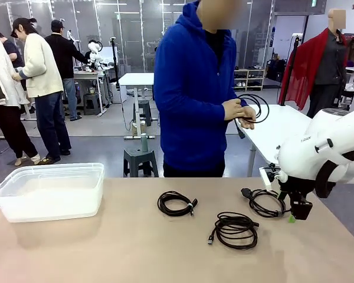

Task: Organize and store the cables.
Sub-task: Place the Power Cable into the Organizing box.

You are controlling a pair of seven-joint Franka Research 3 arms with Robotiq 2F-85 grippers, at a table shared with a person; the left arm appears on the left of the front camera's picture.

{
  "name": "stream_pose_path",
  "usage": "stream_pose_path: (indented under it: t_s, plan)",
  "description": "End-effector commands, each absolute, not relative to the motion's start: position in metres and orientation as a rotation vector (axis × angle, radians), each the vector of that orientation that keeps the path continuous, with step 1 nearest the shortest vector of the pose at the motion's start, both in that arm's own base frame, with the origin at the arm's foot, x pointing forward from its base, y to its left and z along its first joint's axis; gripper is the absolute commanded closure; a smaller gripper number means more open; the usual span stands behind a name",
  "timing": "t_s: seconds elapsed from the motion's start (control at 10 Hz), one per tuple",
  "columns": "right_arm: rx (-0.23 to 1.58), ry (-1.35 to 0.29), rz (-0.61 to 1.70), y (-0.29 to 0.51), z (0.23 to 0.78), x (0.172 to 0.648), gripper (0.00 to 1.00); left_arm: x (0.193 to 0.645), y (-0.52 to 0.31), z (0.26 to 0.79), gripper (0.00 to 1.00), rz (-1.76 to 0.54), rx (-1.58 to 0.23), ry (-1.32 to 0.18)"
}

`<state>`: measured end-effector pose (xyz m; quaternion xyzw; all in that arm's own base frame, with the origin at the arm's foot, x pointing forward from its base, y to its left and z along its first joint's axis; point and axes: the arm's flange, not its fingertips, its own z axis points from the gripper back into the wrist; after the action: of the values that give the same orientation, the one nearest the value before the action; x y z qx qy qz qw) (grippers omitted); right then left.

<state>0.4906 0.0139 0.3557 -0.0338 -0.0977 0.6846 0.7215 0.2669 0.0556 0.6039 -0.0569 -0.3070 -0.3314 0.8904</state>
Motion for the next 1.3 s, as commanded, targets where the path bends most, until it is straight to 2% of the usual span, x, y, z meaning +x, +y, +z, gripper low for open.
stream_pose_path:
  t_s: [0.0, 0.1, 0.2, 0.7, 1.2]
  plan:
    - [-0.072, -0.247, 1.518, 0.012, 0.36, 0.497, 0.0, 0.266, 0.056, 0.604, 0.0, -0.699, -0.115, -0.637]
    - [-0.108, -0.251, 1.507, 0.014, 0.376, 0.488, 0.0, 0.266, 0.056, 0.604, 0.0, -0.699, -0.115, -0.637]
    - [-0.079, -0.218, 1.513, 0.015, 0.357, 0.493, 0.0, 0.266, 0.056, 0.604, 0.0, -0.699, -0.115, -0.637]
    - [-0.082, -0.217, 1.516, 0.016, 0.359, 0.493, 0.0, 0.266, 0.056, 0.604, 0.0, -0.699, -0.115, -0.637]
    - [-0.077, -0.218, 1.596, 0.018, 0.331, 0.514, 0.0, 0.266, 0.056, 0.604, 0.0, -0.699, -0.115, -0.637]
